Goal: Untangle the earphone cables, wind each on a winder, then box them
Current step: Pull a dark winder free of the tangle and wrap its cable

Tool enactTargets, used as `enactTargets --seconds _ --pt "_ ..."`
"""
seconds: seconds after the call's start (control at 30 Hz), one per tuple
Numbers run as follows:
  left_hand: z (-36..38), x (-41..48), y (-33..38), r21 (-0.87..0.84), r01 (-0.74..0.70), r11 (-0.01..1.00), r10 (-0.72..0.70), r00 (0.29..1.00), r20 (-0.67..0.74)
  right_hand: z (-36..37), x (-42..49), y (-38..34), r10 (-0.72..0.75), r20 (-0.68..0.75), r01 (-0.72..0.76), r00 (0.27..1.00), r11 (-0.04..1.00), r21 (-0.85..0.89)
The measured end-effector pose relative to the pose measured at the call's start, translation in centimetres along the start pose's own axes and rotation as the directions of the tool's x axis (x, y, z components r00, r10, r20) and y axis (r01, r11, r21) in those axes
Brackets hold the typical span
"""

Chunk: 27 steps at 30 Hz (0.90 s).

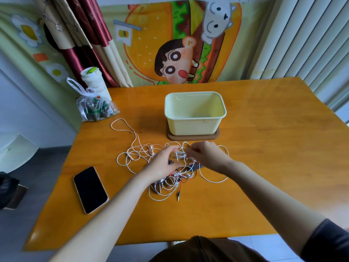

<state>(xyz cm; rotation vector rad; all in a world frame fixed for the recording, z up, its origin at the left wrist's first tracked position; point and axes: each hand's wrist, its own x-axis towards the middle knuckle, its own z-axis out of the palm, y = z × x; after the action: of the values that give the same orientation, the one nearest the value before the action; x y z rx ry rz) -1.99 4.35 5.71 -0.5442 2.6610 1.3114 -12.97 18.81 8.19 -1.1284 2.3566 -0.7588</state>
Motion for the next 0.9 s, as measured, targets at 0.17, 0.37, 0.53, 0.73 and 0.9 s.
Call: enactTargets --seconds 0.17,0.37,0.53,0.73,0.9 --pt "0.3 -0.5 2.6 -0.197 -0.112 0.974 0.107 0.994 -0.035 0.2 0.5 -1.2 -0.086 -0.056 0.089 0.995 0.994 0.059" --pt "-2.9 -2.4 -1.4 -0.214 0.043 0.976 -0.079 0.984 -0.161 -0.8 -0.6 0.7 0.048 0.025 -0.049 0.999 0.998 0.04" --pt "-5.7 -4.4 -8.0 -0.315 0.309 0.897 -0.417 0.828 -0.376 -1.5 -2.2 3.6 0.251 -0.022 -0.249 0.968 0.966 0.068" --pt "-6.0 -7.2 -7.4 -0.401 0.289 0.869 -0.43 0.843 -0.324 0.9 -3.4 -0.3 0.263 -0.199 -0.27 0.944 0.963 -0.011" --pt "-4.0 -8.7 -2.2 -0.248 -0.021 0.969 0.017 1.0 -0.016 5.9 -4.2 -7.6 0.031 -0.085 -0.03 0.996 0.999 0.019"
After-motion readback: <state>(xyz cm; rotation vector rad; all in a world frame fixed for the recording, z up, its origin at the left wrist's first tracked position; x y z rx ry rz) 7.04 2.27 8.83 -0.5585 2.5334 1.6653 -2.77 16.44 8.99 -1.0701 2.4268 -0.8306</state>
